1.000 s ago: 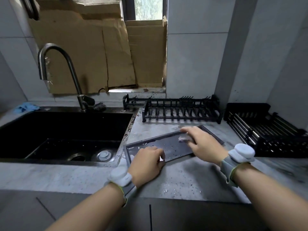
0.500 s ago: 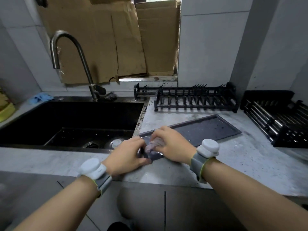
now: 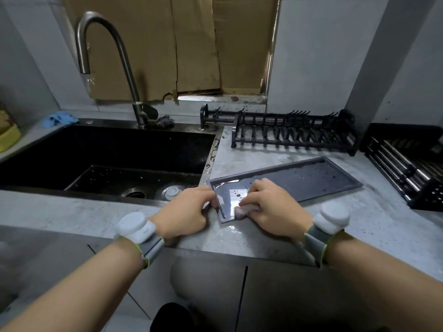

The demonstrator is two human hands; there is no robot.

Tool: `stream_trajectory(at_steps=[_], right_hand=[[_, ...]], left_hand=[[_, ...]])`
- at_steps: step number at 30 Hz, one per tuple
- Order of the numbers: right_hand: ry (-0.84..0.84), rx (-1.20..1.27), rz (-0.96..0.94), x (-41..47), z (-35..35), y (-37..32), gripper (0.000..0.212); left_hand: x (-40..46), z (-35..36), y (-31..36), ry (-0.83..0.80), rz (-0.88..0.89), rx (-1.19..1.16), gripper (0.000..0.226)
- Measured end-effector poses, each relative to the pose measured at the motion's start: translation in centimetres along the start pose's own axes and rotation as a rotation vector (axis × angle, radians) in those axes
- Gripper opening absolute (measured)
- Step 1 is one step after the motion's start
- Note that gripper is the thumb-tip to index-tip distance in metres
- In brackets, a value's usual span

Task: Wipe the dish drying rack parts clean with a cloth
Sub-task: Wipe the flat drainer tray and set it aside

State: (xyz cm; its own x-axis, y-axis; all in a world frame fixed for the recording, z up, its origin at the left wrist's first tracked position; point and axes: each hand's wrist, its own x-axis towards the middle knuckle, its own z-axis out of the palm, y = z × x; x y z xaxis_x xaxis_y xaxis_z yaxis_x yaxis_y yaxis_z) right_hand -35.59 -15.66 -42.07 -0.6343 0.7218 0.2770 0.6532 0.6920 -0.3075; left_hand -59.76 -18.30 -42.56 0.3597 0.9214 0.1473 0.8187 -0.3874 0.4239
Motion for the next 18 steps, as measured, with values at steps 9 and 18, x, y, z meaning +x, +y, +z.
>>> stream_trajectory(at_steps=[9, 18], right_hand=[[0.013, 0.126, -0.054, 0.8, 3.2, -3.2, 0.01], [-0.041, -0.033, 0.132, -0.1, -1.2, 1.0, 0.021]], left_hand=[[0.4, -0.1, 0.9, 0.003, -0.013, 0.068, 0.022], [0.4, 0.7, 1.4, 0.082, 0.03, 0.153, 0.009]])
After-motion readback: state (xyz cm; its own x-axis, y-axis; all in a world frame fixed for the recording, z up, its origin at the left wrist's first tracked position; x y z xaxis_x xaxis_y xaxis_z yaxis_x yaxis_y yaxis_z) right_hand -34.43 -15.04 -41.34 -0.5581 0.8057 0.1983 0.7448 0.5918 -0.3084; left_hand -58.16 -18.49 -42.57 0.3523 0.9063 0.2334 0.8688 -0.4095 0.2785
